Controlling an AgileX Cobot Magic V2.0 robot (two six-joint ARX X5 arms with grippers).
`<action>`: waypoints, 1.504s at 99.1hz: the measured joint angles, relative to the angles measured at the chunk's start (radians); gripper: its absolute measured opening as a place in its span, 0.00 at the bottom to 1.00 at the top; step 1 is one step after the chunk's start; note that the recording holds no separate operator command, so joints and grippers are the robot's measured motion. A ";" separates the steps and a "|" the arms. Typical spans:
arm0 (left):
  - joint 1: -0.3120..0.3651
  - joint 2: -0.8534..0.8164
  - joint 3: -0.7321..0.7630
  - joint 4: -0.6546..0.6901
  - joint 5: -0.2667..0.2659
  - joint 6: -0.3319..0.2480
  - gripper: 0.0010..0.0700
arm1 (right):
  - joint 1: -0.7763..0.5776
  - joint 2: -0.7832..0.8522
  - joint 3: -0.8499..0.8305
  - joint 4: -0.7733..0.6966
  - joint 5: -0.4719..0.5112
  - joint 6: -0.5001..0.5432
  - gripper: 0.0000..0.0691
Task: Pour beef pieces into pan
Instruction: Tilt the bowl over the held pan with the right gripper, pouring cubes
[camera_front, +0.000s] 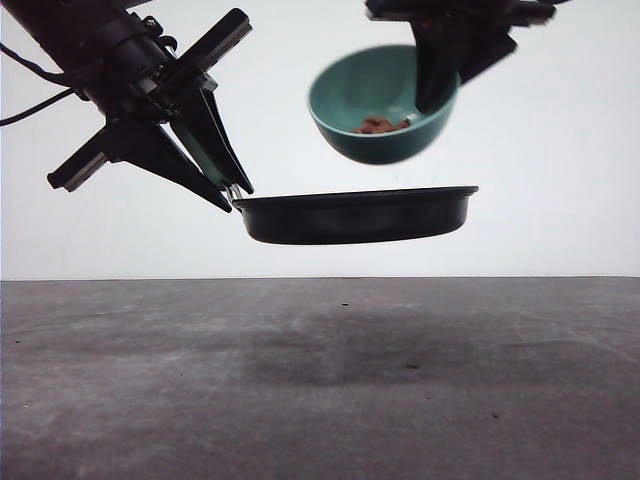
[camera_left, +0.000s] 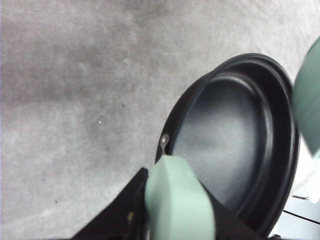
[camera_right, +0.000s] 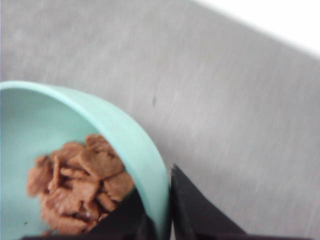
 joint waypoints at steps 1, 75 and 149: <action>0.000 0.000 0.000 0.000 0.000 0.000 0.06 | 0.003 0.000 0.000 0.007 0.004 -0.002 0.03; 0.059 0.000 0.000 -0.076 0.006 -0.022 0.06 | 0.113 0.019 -0.245 0.431 0.222 -0.123 0.03; 0.066 0.000 0.000 -0.044 0.035 -0.080 0.06 | 0.171 0.088 -0.379 0.991 0.227 -0.555 0.03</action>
